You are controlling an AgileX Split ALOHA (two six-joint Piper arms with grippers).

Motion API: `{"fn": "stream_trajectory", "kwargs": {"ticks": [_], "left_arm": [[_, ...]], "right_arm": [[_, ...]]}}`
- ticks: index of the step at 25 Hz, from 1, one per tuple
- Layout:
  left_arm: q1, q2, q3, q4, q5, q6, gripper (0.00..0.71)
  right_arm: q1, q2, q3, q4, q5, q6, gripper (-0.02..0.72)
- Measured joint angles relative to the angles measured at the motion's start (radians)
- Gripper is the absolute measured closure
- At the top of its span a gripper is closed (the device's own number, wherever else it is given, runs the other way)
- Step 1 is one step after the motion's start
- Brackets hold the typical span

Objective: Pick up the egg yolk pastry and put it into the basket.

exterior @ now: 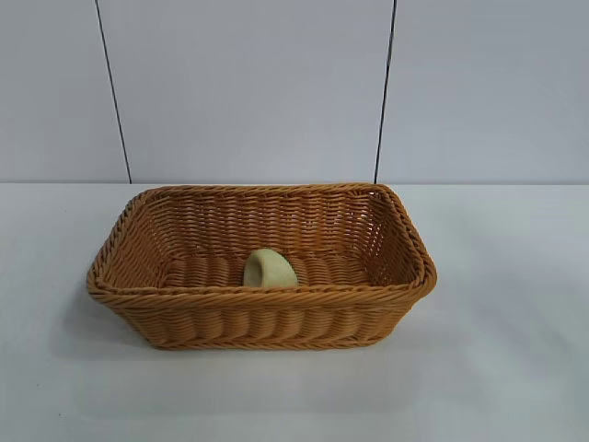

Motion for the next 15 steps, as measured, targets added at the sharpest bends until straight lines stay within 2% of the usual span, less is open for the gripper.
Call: {"fn": "stream_trajectory", "kwargs": {"ticks": [5, 15], "left_arm": [[0.0, 0.0, 0.0, 0.0, 0.0, 0.0, 0.018], [0.0, 0.0, 0.0, 0.0, 0.0, 0.0, 0.018]], "right_arm": [[0.0, -0.225, 0.12, 0.016, -0.05, -0.028, 0.008], [0.0, -0.582, 0.148, 0.049, -0.051, -0.044, 0.008]]}}
